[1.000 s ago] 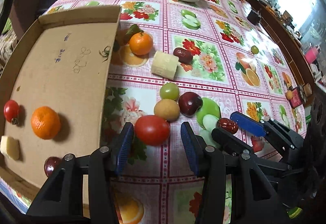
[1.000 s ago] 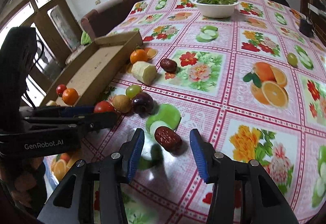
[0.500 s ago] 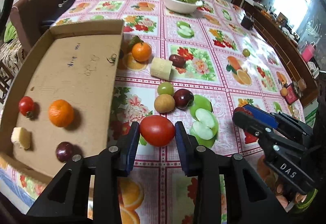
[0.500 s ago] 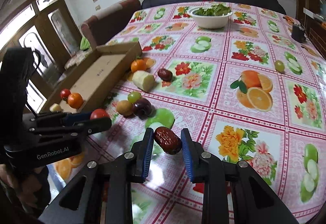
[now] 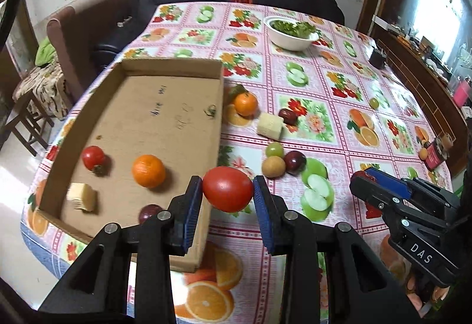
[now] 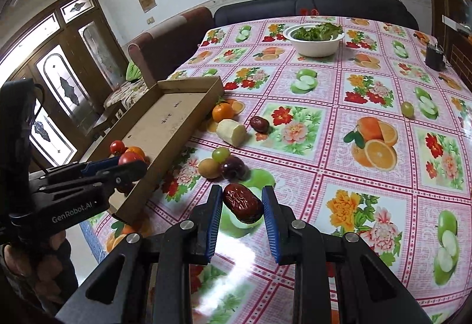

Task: Organize fruits
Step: 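Carry the tomato with the left tool while the right tool carries the date to the box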

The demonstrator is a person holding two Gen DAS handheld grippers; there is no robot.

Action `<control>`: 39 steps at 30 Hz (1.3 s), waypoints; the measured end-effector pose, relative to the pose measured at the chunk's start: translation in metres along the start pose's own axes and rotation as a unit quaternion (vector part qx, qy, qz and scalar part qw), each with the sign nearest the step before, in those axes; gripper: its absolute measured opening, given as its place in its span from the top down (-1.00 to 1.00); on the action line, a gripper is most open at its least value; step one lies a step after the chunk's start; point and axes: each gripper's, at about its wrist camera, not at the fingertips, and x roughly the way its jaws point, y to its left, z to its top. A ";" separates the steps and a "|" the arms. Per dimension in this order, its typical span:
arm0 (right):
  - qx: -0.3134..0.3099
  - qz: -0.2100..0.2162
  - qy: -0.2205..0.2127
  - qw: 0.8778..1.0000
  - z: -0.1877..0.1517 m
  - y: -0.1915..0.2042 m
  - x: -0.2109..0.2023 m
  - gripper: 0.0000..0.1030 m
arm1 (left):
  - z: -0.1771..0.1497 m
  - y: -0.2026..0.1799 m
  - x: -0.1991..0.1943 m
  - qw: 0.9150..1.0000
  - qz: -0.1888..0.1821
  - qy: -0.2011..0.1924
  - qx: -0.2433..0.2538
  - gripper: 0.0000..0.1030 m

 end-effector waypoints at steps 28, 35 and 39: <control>-0.031 0.030 0.011 0.999 0.026 0.047 0.032 0.46 | 0.016 0.070 0.002 0.998 0.022 -0.018 -0.059 0.36; -0.033 0.066 0.007 0.997 0.049 0.072 0.052 0.46 | 0.038 0.118 0.010 0.993 0.040 -0.023 -0.113 0.36; -0.040 0.083 0.010 0.996 0.058 0.091 0.067 0.47 | 0.043 0.133 0.022 0.990 0.045 -0.016 -0.133 0.36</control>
